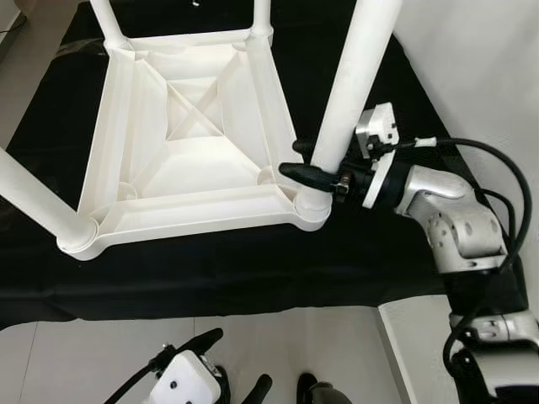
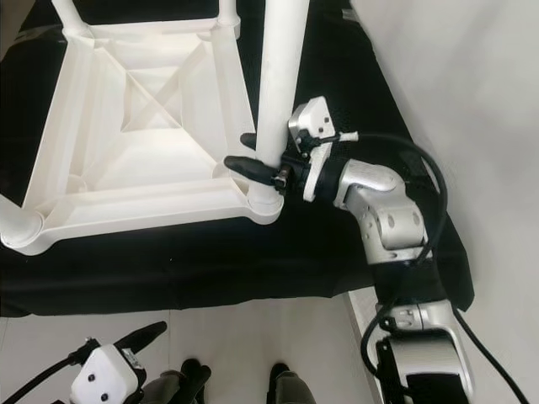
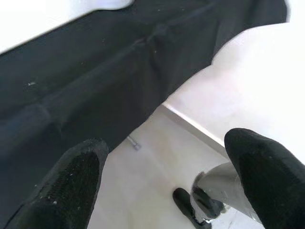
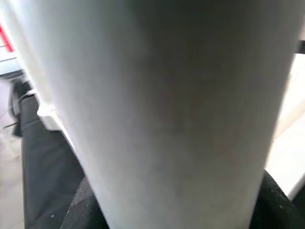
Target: Building children table
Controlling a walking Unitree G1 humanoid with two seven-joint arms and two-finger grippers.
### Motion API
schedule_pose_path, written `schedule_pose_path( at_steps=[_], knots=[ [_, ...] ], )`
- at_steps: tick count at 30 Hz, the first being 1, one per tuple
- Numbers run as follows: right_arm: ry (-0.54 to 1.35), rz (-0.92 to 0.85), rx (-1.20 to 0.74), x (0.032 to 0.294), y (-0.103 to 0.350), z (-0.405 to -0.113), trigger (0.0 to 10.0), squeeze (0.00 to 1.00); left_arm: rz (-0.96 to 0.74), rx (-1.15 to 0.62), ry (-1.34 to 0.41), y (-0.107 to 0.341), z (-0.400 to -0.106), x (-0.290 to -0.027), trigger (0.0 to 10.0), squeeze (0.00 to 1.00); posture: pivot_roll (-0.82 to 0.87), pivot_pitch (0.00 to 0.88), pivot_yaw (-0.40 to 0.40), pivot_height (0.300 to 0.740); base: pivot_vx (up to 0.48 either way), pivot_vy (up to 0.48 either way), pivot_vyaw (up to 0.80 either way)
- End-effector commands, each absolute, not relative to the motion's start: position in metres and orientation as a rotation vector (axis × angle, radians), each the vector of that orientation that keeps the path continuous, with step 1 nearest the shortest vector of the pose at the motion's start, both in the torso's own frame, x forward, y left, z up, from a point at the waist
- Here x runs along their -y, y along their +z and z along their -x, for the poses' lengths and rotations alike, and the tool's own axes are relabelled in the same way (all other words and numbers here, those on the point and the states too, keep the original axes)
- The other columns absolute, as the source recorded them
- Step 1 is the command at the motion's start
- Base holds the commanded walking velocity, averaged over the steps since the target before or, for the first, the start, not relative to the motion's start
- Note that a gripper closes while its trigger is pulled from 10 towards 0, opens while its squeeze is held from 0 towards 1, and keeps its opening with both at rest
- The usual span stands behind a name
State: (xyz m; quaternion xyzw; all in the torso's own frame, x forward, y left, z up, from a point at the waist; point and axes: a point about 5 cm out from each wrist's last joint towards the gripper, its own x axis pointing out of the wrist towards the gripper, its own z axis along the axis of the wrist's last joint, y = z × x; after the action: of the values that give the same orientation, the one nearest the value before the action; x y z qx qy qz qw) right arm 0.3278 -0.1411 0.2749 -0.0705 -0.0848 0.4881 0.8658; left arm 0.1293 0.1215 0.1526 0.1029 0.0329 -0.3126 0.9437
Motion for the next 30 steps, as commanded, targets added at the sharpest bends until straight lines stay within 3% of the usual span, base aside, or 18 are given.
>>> schedule_pose_path(
  at_steps=[1, 6, 7, 8, 10, 12, 19, 20, 21, 24, 25, 30],
  knots=[
    [1.011, 0.097, 0.058, 0.138, 0.249, -0.323, 0.0, 0.0, -0.198, -0.08, -0.642, 0.148, -0.128, -0.12, 10.0, 0.0, 0.04, 0.259, -0.044, 0.74, 0.0, 0.0, 0.0],
    [0.928, 0.053, 0.021, 0.13, 0.229, -0.308, 0.0, 0.0, -0.197, -0.075, -0.644, 0.147, -0.13, -0.12, 10.0, 0.0, 0.03, 0.25, -0.041, 0.74, 0.0, 0.0, 0.0],
    [0.679, 0.066, -0.007, 0.124, 0.21, -0.301, 0.0, 0.0, -0.199, -0.071, -0.644, 0.147, -0.132, -0.121, 10.0, 0.0, 0.02, 0.243, -0.04, 0.74, 0.0, 0.0, 0.0],
    [0.679, 0.066, -0.007, 0.124, 0.21, -0.301, 0.0, 0.0, -0.199, -0.071, -0.644, 0.147, -0.132, -0.121, 10.0, 0.0, 0.02, 0.243, -0.04, 0.74, 0.0, 0.0, 0.0],
    [0.211, 0.085, -0.077, 0.131, 0.185, -0.286, 0.0, 0.0, -0.204, -0.063, -0.643, 0.146, -0.135, -0.121, 10.0, 0.0, 0.02, 0.236, -0.041, 0.74, 0.0, 0.0, 0.0],
    [0.132, 0.075, -0.102, 0.125, 0.176, -0.279, 0.0, 0.0, -0.206, -0.057, -0.639, 0.146, -0.137, -0.121, 10.0, 0.0, 0.03, 0.229, -0.046, 0.74, 0.0, 0.0, 0.0],
    [0.235, 0.004, -0.142, 0.094, 0.168, -0.28, 0.0, 0.0, -0.218, -0.033, -0.614, 0.145, -0.142, -0.12, 10.0, 0.0, 0.04, 0.217, -0.066, 0.74, 0.0, 0.0, 0.0],
    [0.241, -0.016, -0.15, 0.093, 0.169, -0.284, 2.1, 0.0, -0.222, -0.027, -0.606, 0.145, -0.143, -0.121, 10.0, 0.0, 0.03, 0.216, -0.066, 0.74, 0.0, 0.0, 0.0],
    [0.297, -0.02, -0.137, 0.09, 0.174, -0.289, 10.0, 0.0, -0.225, -0.02, -0.597, 0.145, -0.145, -0.121, 10.0, 0.0, 0.03, 0.213, -0.069, 0.74, 0.0, 0.0, 0.0],
    [0.392, -0.098, -0.122, 0.088, 0.182, -0.293, 10.0, 0.0, -0.227, -0.011, -0.59, 0.146, -0.147, -0.121, 10.0, 0.0, 0.03, 0.211, -0.068, 0.74, 0.0, 0.0, 0.0],
    [0.434, -0.094, -0.102, 0.089, 0.186, -0.295, 10.0, 1.0, -0.227, -0.007, -0.591, 0.146, -0.148, -0.121, 10.0, 0.0, 0.03, 0.211, -0.072, 0.74, 0.0, 0.0, 0.0],
    [0.563, -0.097, -0.043, 0.09, 0.201, -0.3, 10.0, 1.0, -0.225, 0.003, -0.603, 0.145, -0.151, -0.12, 10.0, 0.0, 0.03, 0.204, -0.073, 0.74, 0.0, 0.0, 0.0]
  ],
)
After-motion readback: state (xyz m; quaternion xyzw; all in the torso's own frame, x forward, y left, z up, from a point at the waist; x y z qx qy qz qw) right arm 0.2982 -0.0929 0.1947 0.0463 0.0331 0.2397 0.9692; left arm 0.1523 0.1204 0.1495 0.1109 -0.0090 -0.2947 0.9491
